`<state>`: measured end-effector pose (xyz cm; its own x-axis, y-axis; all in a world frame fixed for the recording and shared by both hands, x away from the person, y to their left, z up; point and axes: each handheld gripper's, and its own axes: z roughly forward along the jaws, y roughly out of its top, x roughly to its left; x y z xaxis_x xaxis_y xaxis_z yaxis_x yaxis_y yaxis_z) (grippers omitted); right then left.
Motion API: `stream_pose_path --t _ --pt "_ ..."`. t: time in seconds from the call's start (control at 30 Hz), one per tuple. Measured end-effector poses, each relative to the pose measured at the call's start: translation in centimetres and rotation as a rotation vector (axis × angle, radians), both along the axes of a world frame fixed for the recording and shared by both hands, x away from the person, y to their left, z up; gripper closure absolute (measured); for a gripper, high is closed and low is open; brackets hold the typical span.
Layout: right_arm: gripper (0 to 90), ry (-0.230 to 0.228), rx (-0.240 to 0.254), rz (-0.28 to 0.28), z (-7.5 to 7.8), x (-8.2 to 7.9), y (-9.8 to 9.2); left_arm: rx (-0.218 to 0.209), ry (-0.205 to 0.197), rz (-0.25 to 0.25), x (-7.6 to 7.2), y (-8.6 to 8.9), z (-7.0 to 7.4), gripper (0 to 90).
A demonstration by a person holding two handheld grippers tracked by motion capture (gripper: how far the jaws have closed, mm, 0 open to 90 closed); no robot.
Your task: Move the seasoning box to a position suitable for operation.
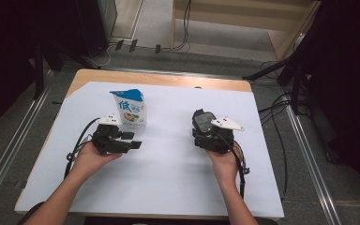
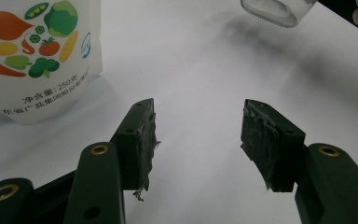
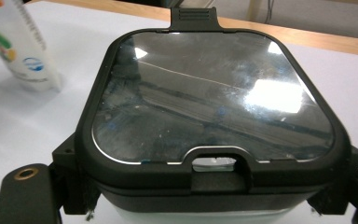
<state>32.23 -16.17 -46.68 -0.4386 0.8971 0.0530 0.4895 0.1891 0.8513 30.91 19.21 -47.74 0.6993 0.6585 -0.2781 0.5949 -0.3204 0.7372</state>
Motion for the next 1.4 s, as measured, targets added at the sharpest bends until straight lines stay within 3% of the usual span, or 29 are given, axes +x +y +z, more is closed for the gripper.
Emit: stream_pose_path --t 0.17,0.47,0.57,0.83,1.4 --pt "16.6 0.02 0.024 0.037 -0.4 -0.4 1.4 0.015 0.005 -0.007 -0.1 -0.2 0.1 46.1" --pt "16.6 0.039 0.018 0.085 -1.4 -0.4 4.4 0.018 0.011 -0.007 -0.4 -0.2 -0.1 45.9" --pt "16.6 0.046 0.02 0.091 -1.7 -0.4 5.5 0.033 0.013 -0.009 -0.6 -0.3 -0.1 45.8" --pt "16.5 0.059 0.008 0.101 -2.7 -0.5 7.7 0.023 0.007 -0.003 -0.9 -0.1 -0.2 45.8" --pt "15.6 0.024 -0.022 0.091 -4.0 -1.4 8.9 0.021 0.005 -0.008 -0.9 -0.5 -0.3 45.7"
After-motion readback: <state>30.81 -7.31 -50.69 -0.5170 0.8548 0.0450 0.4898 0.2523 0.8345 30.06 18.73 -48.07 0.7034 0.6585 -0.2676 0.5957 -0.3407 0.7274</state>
